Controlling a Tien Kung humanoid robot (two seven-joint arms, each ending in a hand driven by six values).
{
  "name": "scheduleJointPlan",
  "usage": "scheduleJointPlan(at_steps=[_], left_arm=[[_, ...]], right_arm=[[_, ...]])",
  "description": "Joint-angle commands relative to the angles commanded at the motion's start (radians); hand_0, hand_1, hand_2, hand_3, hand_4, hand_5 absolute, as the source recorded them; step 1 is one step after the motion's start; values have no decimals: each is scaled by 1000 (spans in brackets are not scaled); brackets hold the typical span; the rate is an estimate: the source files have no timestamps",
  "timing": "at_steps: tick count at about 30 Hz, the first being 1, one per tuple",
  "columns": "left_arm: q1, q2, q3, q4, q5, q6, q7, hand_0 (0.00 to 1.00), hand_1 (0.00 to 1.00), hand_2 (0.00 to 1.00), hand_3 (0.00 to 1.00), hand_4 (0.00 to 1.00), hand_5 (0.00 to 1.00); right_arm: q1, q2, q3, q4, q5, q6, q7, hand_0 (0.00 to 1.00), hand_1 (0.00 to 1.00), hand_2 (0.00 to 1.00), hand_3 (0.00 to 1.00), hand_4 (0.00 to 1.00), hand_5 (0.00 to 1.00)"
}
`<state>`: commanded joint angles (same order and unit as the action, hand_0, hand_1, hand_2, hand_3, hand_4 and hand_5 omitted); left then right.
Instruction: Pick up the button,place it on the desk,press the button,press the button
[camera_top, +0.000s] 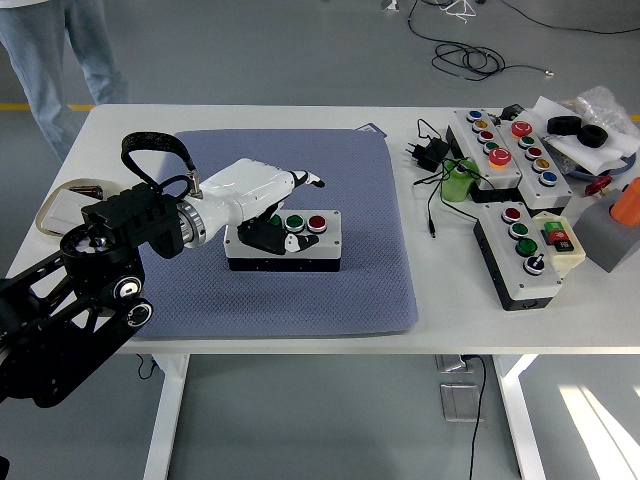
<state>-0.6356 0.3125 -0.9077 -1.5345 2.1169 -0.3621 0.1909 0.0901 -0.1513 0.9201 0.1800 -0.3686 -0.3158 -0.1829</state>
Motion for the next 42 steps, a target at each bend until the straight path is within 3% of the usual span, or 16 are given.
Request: scheduleJointPlan(at_steps=[3,4,9,10,33,42], left_arm=[[0,1,6,10,1,-26,11,2,6,95,839,700,595],[0,1,8,13,3,-32,13,2,31,96,835,617,483],[0,1,18,32,6,-48,17,2,31,96,835,617,483],[0,1,20,37,6,-50,17,2,50,104,833,572,438],[-33,-7,64,130,27,-41,6,2,47,103,838,553,421],[-35,-4,74,146,25,-56,9,2,49,105,841,548,417]], right_arm=[[-1,0,-1,0,-1,0,0,787,797,817,751,412,479],[-1,0,0,0,-2,0,-1,787,797,817,751,412,479],[-2,0,-1,0,-3,-1,-3,787,797,817,751,412,479],[-2,1,-1,0,-3,-1,-3,787,797,817,751,412,479],[5,0,-7,0,5,1,1,787,797,817,751,412,479],[6,0,-10,0,7,1,1,787,797,817,751,412,479]])
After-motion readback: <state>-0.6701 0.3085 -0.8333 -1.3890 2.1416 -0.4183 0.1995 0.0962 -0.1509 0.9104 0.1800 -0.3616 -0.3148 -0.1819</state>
